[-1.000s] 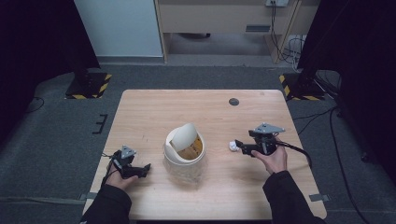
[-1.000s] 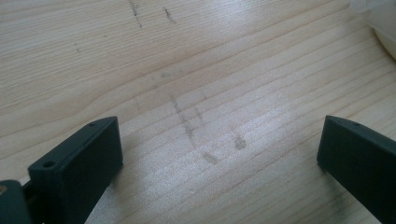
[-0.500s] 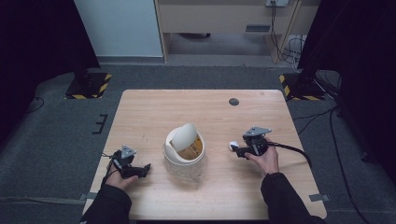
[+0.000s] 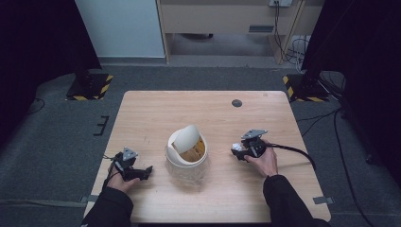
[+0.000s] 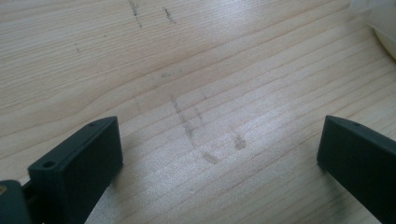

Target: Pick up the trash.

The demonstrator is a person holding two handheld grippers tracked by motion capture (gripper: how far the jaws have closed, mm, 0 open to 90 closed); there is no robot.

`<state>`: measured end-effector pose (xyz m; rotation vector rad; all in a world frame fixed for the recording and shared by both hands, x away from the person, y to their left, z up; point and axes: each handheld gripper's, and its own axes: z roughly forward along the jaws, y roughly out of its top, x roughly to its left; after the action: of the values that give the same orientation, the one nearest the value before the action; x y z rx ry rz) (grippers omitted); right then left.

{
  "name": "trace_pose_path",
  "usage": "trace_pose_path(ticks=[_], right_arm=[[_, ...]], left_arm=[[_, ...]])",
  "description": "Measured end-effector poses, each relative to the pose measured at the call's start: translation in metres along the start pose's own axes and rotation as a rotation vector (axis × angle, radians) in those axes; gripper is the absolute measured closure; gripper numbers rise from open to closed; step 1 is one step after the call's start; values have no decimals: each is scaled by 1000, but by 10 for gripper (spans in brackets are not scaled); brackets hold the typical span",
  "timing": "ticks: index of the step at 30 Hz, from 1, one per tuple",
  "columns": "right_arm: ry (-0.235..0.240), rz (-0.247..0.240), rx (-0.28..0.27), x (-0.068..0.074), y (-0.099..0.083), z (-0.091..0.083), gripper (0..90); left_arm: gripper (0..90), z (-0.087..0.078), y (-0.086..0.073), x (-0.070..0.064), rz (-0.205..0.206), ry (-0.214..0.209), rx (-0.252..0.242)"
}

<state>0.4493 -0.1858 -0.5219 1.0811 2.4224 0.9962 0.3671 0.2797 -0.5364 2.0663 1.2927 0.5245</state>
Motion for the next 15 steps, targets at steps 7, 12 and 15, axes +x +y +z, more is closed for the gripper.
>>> trace_pose_path(ticks=[7, 12, 15], right_arm=[[9, -3, 25, 0, 0, 6, 442], [10, 4, 29, -1, 1, 6, 544], [11, 0, 32, -1, 1, 6, 580]], left_arm=[[0, 0, 0, 0, -1, 0, -1], [0, 0, 0, 0, 0, 0, 0], [0, 0, 0, 0, 0, 0, 0]])
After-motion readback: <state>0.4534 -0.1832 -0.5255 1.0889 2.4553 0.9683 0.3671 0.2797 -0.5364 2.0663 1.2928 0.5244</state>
